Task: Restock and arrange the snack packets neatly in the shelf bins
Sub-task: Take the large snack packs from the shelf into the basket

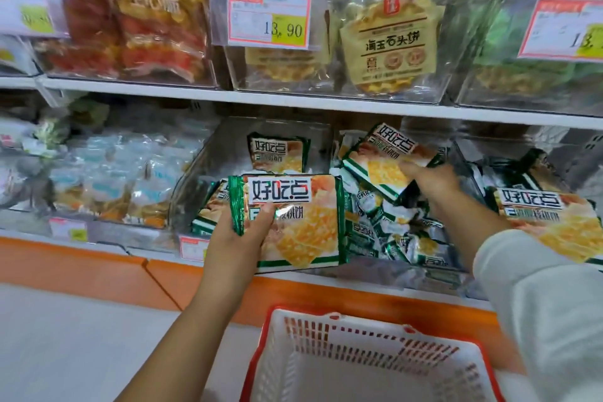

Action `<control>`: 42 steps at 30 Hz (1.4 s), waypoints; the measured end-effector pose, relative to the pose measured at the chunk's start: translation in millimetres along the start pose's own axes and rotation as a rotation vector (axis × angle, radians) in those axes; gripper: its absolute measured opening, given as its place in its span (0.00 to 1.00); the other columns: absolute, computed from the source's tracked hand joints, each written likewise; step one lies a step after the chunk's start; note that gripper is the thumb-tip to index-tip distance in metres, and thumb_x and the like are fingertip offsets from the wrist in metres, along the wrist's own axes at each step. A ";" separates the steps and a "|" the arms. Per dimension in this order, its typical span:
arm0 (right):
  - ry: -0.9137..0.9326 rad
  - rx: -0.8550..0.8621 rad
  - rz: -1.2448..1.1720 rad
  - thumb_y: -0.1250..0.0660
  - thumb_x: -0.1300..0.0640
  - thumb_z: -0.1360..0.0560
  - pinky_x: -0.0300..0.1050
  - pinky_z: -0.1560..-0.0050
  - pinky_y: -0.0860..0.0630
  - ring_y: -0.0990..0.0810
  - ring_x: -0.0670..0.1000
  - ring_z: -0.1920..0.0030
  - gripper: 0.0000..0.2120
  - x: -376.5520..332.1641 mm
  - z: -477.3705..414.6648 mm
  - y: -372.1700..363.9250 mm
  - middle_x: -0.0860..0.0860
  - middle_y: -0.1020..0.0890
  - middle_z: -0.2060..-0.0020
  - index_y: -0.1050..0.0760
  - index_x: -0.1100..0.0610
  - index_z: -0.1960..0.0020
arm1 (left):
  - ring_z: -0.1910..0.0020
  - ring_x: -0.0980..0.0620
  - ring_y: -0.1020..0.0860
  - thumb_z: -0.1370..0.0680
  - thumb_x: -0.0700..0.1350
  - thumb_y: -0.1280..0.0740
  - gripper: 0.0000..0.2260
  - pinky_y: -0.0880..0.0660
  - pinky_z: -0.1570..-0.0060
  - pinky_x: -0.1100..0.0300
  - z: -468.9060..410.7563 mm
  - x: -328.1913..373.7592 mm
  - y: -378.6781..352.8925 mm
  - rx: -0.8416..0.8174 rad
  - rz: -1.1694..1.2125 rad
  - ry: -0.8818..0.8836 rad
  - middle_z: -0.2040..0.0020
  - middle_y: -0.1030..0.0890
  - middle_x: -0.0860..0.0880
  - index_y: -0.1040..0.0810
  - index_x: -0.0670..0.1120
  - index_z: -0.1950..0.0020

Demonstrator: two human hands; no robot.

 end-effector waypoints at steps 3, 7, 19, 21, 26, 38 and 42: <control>0.019 -0.129 -0.115 0.24 0.48 0.31 0.47 0.62 0.24 0.23 0.57 0.44 0.35 0.8 1.1 -7.4 0.54 0.24 0.38 0.34 0.58 0.30 | 0.47 0.53 0.17 0.24 0.57 0.32 0.13 0.23 0.41 0.49 6.7 2.2 7.9 -0.001 -0.003 -0.014 0.48 0.15 0.56 0.21 0.56 0.41; 0.055 -0.204 -0.209 0.27 0.60 0.26 0.47 0.68 0.17 0.23 0.56 0.43 0.21 -9.7 27.4 0.5 0.55 0.28 0.36 0.33 0.57 0.39 | 0.51 0.57 0.17 0.22 0.54 0.31 0.09 0.23 0.50 0.58 25.7 2.9 29.1 0.041 -0.019 0.003 0.53 0.14 0.57 0.20 0.55 0.44; 0.120 -0.582 -0.110 0.30 0.64 0.27 0.46 0.61 0.23 0.20 0.48 0.56 0.10 66.0 210.1 24.4 0.46 0.19 0.55 0.22 0.50 0.52 | 0.78 0.63 0.29 0.21 0.46 0.32 0.04 0.33 0.72 0.68 93.3 -48.1 86.4 -0.106 -0.071 0.189 0.76 0.24 0.60 0.25 0.51 0.55; 0.072 -0.612 0.051 0.27 0.62 0.28 0.45 0.57 0.22 0.21 0.46 0.56 0.14 106.3 216.4 -1.3 0.41 0.21 0.53 0.23 0.46 0.49 | 0.80 0.62 0.33 0.22 0.46 0.32 0.04 0.36 0.75 0.66 94.4 -57.5 91.0 -0.084 -0.068 0.225 0.78 0.27 0.60 0.26 0.48 0.54; -0.051 -0.678 0.356 0.26 0.57 0.28 0.46 0.48 0.24 0.20 0.56 0.44 0.14 232.5 201.6 -89.0 0.51 0.18 0.46 0.21 0.51 0.43 | 0.82 0.63 0.29 0.20 0.42 0.35 0.03 0.35 0.80 0.73 96.4 -71.0 101.3 -0.035 -0.037 0.268 0.79 0.26 0.59 0.25 0.45 0.48; -0.019 -0.522 0.407 0.29 0.62 0.28 0.41 0.54 0.29 0.23 0.49 0.53 0.15 329.8 175.1 -197.2 0.48 0.21 0.52 0.24 0.55 0.43 | 0.82 0.63 0.31 0.21 0.47 0.35 0.02 0.37 0.79 0.74 85.1 -103.3 103.9 0.026 -0.162 0.320 0.79 0.28 0.60 0.24 0.50 0.52; -0.076 -0.253 0.425 0.36 0.63 0.24 0.48 0.46 0.27 0.26 0.50 0.48 0.09 316.5 173.2 -155.0 0.49 0.27 0.50 0.29 0.59 0.44 | 0.78 0.66 0.27 0.20 0.47 0.36 0.03 0.30 0.71 0.71 99.9 -114.3 83.7 -0.059 -0.190 0.369 0.77 0.25 0.62 0.24 0.53 0.48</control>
Point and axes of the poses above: each hand's wrist, its own z-axis away from the middle knuckle, its own y-axis out of the back of the hand, x = y × z, the point moved 10 cm from there along -z, towards the middle knuckle
